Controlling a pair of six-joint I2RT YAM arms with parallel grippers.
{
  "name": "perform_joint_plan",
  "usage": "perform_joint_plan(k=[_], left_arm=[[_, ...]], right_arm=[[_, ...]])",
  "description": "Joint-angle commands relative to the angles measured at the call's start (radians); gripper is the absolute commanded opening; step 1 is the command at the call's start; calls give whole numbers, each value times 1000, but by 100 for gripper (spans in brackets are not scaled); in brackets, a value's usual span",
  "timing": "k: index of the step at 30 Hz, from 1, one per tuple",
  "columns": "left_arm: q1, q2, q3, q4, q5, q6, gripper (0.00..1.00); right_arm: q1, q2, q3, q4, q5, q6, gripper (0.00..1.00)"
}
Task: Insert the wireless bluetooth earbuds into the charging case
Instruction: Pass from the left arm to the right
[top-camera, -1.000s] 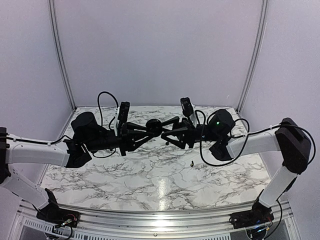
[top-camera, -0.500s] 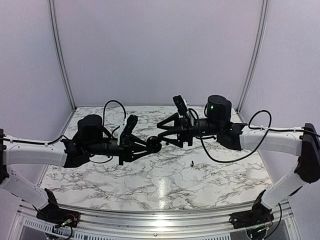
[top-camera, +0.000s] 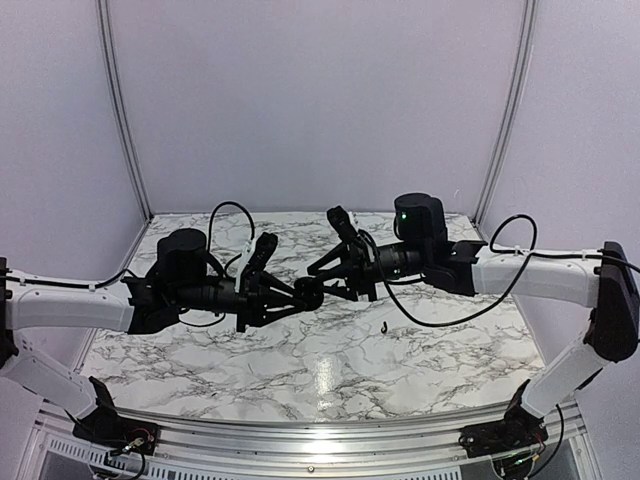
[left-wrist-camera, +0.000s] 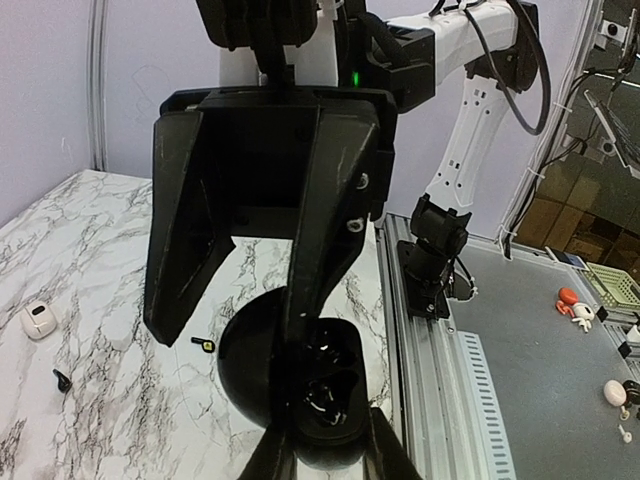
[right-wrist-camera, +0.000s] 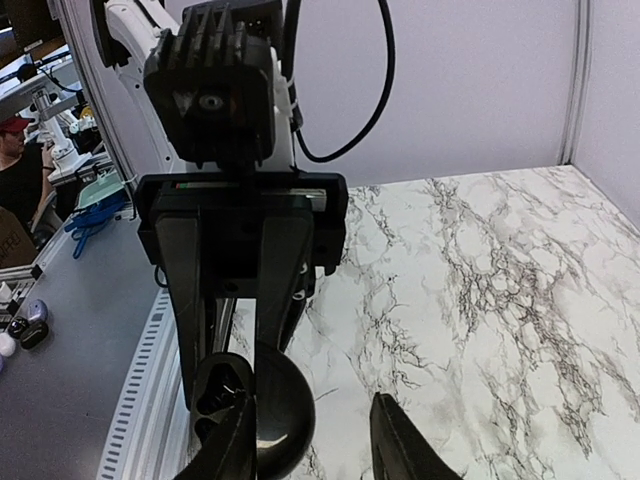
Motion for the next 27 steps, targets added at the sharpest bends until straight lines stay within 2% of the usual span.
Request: perform_joint_plan(k=[1,7,16,22,26,27], left_arm=[[3,-10,35,-9,21,7,0],[4,-7,34,-12,22,15,0],[3,-25,37,-45,0,65,0],[4,-30,34,-58,-21,99,0],[5,-38,27,-57,-54,101,9],[5,-43,25,-58,-63,100,14]], right_arm=[[16,17,54,-49,4,-36,35],[17,23,59,-56,-24,-37,21],[18,60,78,-67,-106,-10,18],[17,70,85,-69,-117,-7,1],[17,63,81,-53,-112,-4,0],[18,60,79,-50,-112,-1,0]])
